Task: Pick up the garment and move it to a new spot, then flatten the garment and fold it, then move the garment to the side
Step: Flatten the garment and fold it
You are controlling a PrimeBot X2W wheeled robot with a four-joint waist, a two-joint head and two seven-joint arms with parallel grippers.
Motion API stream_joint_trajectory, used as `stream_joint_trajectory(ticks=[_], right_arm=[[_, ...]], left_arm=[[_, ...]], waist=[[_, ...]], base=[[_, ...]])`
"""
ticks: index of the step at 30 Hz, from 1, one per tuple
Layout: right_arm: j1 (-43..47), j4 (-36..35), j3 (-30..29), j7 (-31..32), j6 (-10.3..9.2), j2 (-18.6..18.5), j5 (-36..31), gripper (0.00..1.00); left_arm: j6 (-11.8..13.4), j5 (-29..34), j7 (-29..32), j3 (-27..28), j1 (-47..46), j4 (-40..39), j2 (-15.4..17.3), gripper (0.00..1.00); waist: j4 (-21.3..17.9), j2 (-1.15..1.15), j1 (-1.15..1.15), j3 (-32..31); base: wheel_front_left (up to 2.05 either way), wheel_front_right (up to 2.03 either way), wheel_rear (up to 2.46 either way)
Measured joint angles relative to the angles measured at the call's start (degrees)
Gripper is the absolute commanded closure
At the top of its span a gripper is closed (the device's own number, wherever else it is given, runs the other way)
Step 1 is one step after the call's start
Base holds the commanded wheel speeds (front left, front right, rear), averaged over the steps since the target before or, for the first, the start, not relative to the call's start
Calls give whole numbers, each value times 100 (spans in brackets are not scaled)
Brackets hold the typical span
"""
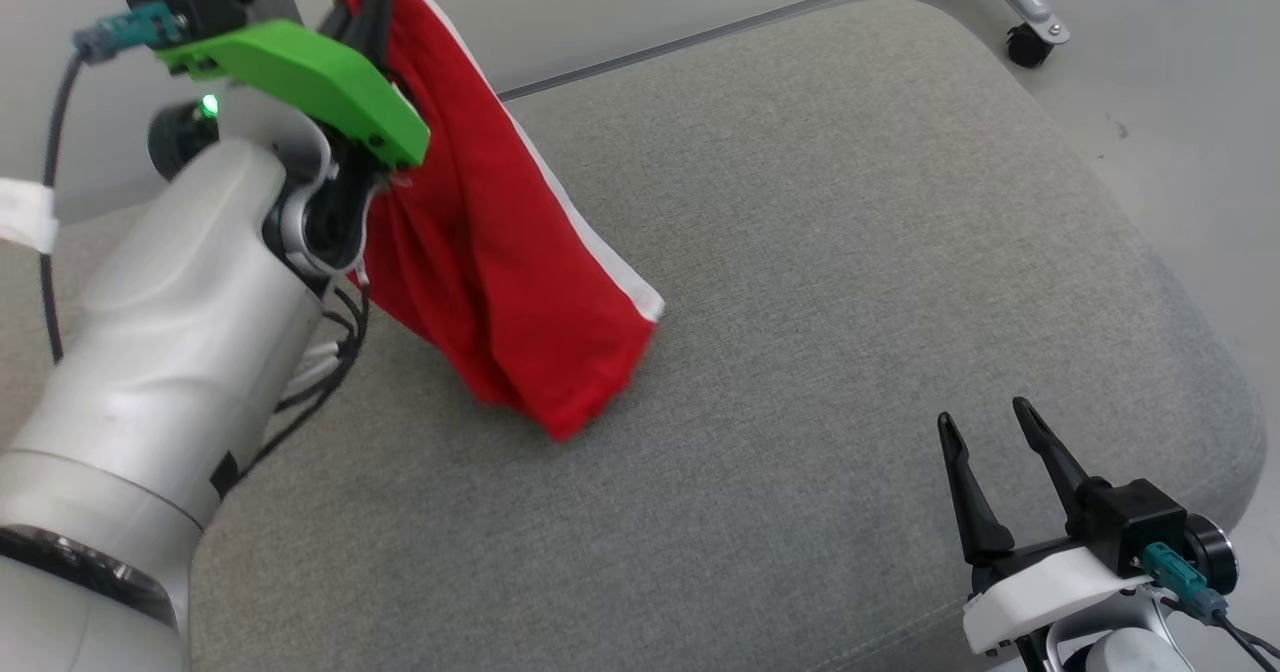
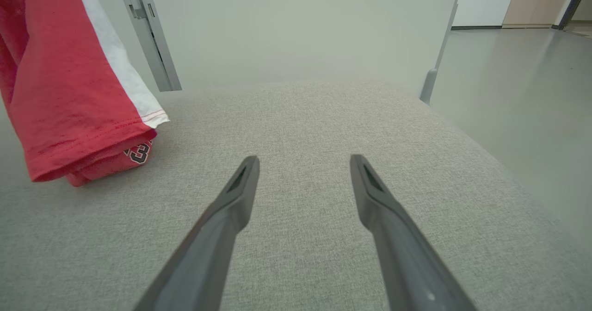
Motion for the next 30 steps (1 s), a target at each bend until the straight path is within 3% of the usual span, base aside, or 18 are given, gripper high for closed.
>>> stream_joint_trajectory(ticks=[10,14,17,23,30], right_arm=[[-5,42,42,0,0,67,1,0],[-26,11,-52,0,0,102,2,0],[-26,10,-120,0,0,116,9,0],[-20,13,-212,0,0,127,9,0],[-6,9,-286,1,0,79,1,0]], left_arm=[[-436,789,-549,367,-886,-80,-7,100],[-583,1171,-567,746,-701,-506,-253,100],[-676,1345,-565,805,51,-805,-549,100],[-723,1521,-565,9,1796,-1750,-1023,100],[-731,1652,-565,-1227,3220,-2431,-1118,100]], waist=[[-156,0,0,-58],[-74,0,0,7],[36,0,0,37],[307,0,0,68],[668,0,0,55]], base=[[0,0,0],[0,0,0],[0,0,0],[0,0,0],[0,0,0]])
